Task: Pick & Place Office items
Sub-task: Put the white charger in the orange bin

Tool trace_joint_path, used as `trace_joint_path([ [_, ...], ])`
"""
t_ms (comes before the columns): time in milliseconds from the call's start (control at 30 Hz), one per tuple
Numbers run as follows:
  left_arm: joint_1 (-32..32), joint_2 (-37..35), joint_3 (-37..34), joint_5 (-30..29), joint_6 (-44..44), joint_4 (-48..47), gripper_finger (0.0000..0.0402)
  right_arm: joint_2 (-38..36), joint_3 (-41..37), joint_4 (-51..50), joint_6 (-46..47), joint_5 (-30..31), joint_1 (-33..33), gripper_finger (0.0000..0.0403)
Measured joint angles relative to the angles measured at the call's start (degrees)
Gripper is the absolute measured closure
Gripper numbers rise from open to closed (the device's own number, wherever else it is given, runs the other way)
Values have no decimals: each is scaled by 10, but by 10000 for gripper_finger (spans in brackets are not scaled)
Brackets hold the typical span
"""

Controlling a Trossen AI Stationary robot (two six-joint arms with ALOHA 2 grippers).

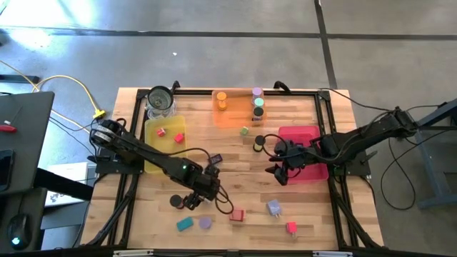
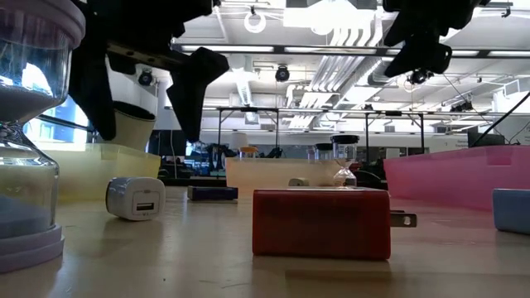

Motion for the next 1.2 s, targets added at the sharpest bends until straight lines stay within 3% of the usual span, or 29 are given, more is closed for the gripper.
trace_joint_path([
  [767,-6,100,1,36,-8,51,48,0,0,4,-30,22,0,168],
  [900,-7,109,2,38,-9,55,83,0,0,4,-30,18,0,168],
  [1200,-16,117,3,34,-9,61,216,0,0,4,-30,11,0,168],
])
